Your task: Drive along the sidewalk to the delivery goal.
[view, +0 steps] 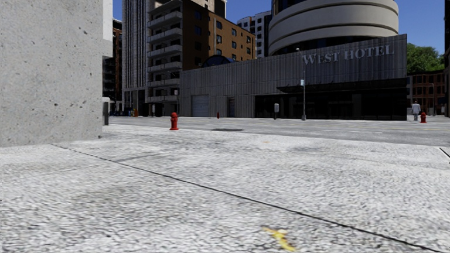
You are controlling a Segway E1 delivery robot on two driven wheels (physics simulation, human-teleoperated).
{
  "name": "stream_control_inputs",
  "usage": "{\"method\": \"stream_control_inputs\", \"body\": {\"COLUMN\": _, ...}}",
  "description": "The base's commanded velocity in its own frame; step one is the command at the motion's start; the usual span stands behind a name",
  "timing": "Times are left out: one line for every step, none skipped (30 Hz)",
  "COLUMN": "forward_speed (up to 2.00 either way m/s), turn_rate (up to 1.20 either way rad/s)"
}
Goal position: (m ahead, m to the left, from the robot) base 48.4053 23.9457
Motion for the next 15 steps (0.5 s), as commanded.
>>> {"method": "stream_control_inputs", "body": {"forward_speed": 2.0, "turn_rate": 0.0}}
{"method": "stream_control_inputs", "body": {"forward_speed": 2.0, "turn_rate": 0.0}}
{"method": "stream_control_inputs", "body": {"forward_speed": 2.0, "turn_rate": 0.0}}
{"method": "stream_control_inputs", "body": {"forward_speed": 2.0, "turn_rate": 0.0}}
{"method": "stream_control_inputs", "body": {"forward_speed": 2.0, "turn_rate": 0.0}}
{"method": "stream_control_inputs", "body": {"forward_speed": 2.0, "turn_rate": 0.0}}
{"method": "stream_control_inputs", "body": {"forward_speed": 2.0, "turn_rate": 0.0}}
{"method": "stream_control_inputs", "body": {"forward_speed": 2.0, "turn_rate": 0.0}}
{"method": "stream_control_inputs", "body": {"forward_speed": 2.0, "turn_rate": 0.06}}
{"method": "stream_control_inputs", "body": {"forward_speed": 2.0, "turn_rate": 0.13}}
{"method": "stream_control_inputs", "body": {"forward_speed": 2.0, "turn_rate": 0.13}}
{"method": "stream_control_inputs", "body": {"forward_speed": 2.0, "turn_rate": 0.17}}
{"method": "stream_control_inputs", "body": {"forward_speed": 2.0, "turn_rate": 0.23}}
{"method": "stream_control_inputs", "body": {"forward_speed": 2.0, "turn_rate": 0.32}}
{"method": "stream_control_inputs", "body": {"forward_speed": 2.0, "turn_rate": 0.32}}
